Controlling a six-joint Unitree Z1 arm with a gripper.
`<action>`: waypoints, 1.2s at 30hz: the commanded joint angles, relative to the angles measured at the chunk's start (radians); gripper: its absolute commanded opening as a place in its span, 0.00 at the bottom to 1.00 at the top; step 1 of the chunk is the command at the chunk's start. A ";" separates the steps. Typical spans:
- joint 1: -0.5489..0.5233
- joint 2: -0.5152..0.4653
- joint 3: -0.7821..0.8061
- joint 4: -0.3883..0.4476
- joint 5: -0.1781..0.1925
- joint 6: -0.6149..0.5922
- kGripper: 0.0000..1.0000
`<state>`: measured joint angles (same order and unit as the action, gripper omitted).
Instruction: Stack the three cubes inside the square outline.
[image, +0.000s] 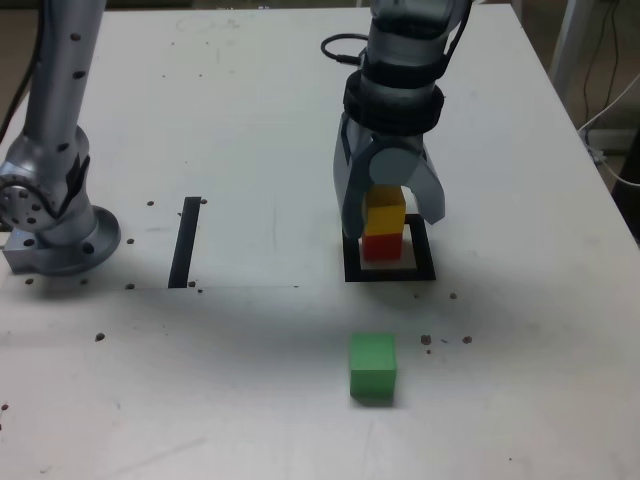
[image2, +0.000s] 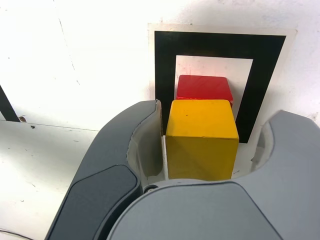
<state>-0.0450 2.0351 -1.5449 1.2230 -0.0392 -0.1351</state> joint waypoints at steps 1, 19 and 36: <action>-0.003 -0.023 0.001 0.006 0.001 -0.003 0.99; -0.372 -0.144 0.125 -0.074 0.031 -0.414 0.99; -0.558 0.019 0.090 -0.203 0.013 -0.553 0.99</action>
<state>-0.6002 2.0414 -1.4493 1.0225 -0.0293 -0.6864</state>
